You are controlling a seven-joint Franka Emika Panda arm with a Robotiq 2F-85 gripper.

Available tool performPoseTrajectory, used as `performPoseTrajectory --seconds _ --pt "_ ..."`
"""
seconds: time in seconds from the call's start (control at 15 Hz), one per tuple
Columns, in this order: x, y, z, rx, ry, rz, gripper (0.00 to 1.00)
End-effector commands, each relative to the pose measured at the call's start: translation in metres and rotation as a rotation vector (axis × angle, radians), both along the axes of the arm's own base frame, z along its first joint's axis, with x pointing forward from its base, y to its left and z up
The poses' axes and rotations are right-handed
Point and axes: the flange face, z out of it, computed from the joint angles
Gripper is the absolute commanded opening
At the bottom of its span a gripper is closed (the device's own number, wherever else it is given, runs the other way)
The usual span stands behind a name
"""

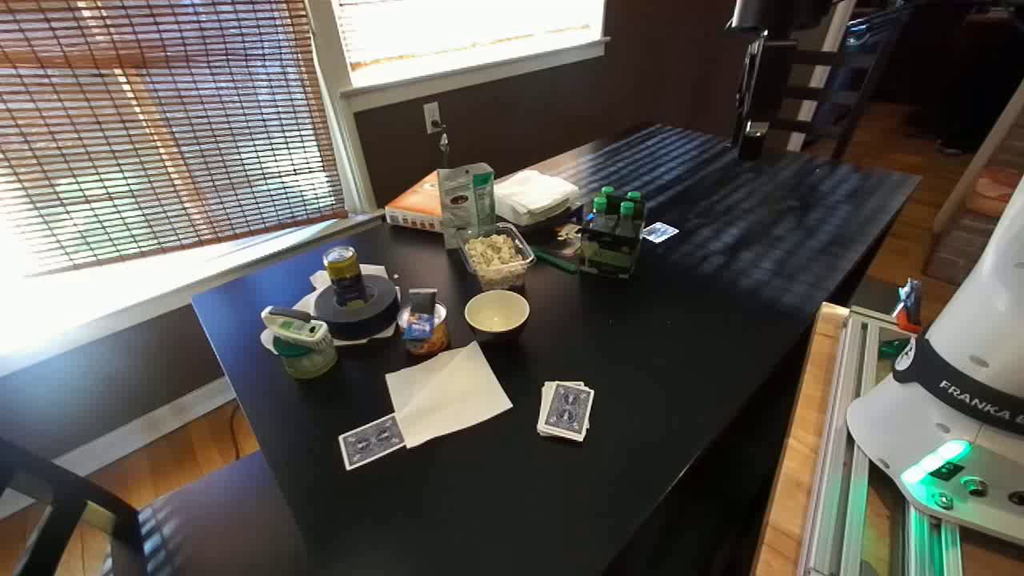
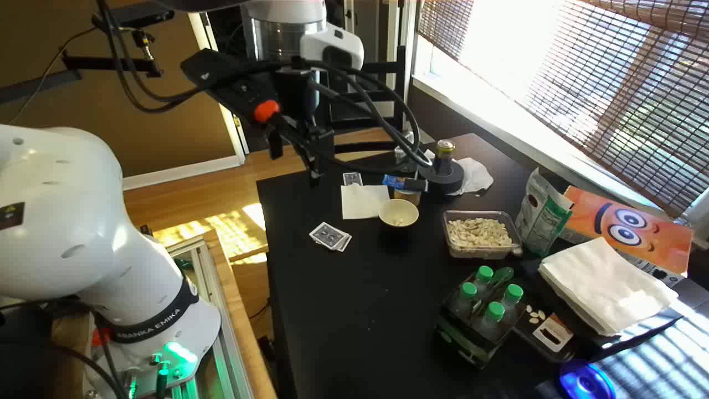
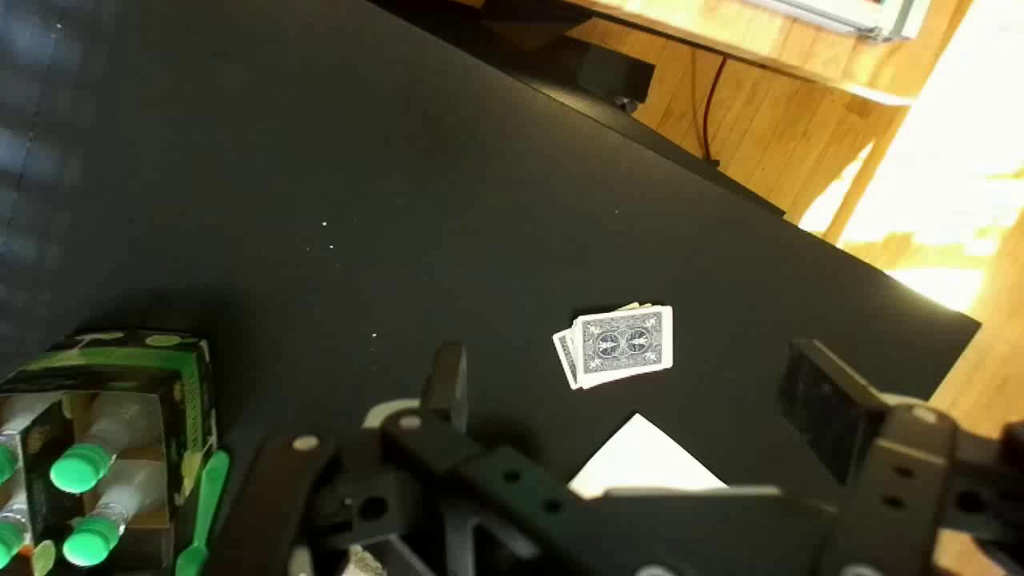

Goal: Pick up the green spoon and place it in the clear lunch box with grains in it

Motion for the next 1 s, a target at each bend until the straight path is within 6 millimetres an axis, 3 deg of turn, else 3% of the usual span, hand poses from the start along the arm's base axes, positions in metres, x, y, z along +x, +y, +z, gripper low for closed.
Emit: performPoseTrajectory --seconds 0.0,0.33,0.93 --pt "0.000 0.000 0.000 0.000 0.001 0.000 1.00" --pt "0.005 -0.002 0.000 0.001 -0.010 -0.023 1.00" --pt "0.132 -0.050 -0.007 -0.121 -0.043 -0.143 1.00"
